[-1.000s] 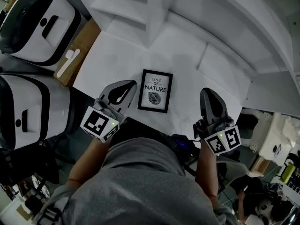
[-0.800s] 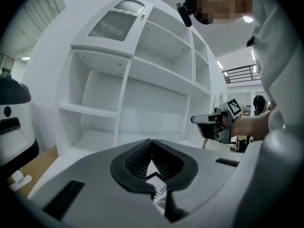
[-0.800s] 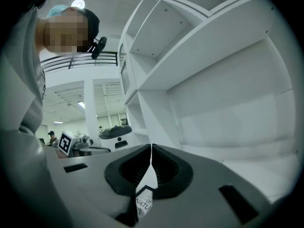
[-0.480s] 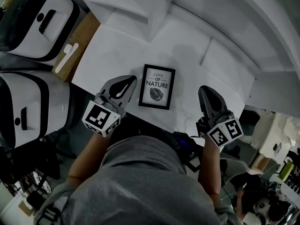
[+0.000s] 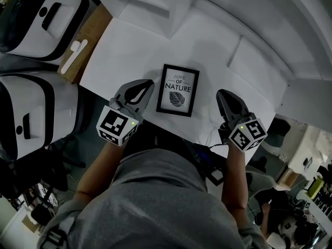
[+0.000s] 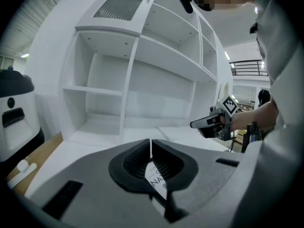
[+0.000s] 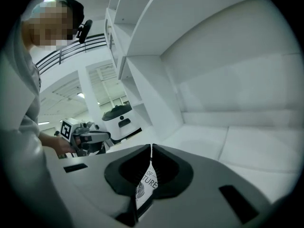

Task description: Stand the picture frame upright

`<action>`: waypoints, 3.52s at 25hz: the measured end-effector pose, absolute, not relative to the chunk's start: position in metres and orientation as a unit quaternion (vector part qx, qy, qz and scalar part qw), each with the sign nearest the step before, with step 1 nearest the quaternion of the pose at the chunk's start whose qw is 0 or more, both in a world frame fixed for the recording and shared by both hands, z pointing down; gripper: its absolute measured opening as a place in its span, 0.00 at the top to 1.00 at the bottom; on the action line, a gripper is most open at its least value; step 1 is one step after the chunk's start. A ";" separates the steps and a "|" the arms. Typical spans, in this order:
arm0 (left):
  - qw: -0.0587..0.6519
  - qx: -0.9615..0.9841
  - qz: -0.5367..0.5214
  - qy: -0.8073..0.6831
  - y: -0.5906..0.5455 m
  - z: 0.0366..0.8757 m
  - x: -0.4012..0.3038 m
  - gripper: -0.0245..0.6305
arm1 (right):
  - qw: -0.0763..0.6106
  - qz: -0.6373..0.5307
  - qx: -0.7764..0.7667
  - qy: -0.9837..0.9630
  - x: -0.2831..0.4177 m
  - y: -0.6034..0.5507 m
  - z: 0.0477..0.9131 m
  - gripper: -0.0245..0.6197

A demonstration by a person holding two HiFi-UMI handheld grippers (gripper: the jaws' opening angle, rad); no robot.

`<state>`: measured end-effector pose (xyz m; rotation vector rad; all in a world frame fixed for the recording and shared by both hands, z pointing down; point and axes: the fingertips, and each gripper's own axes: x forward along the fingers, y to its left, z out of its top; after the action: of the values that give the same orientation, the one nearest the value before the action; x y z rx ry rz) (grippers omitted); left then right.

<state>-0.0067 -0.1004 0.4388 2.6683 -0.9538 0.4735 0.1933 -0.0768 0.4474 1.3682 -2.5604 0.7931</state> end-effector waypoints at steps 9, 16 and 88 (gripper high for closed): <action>0.149 0.912 0.208 -0.321 -0.098 0.476 -0.003 0.95 | 0.047 0.340 0.432 -0.834 0.188 -0.079 0.486 0.92; 0.161 0.906 0.229 -0.318 -0.099 0.499 0.007 0.95 | 0.066 0.351 0.430 -0.829 0.190 -0.080 0.504 0.92; 0.420 0.811 0.190 -0.360 -0.095 0.606 -0.003 0.86 | 0.063 0.619 0.292 -0.727 0.117 -0.043 0.608 0.69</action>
<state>-0.0031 -0.0951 0.6064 2.0331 -0.9014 0.4769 0.1169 -0.0428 0.6079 0.8811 -2.1958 1.8689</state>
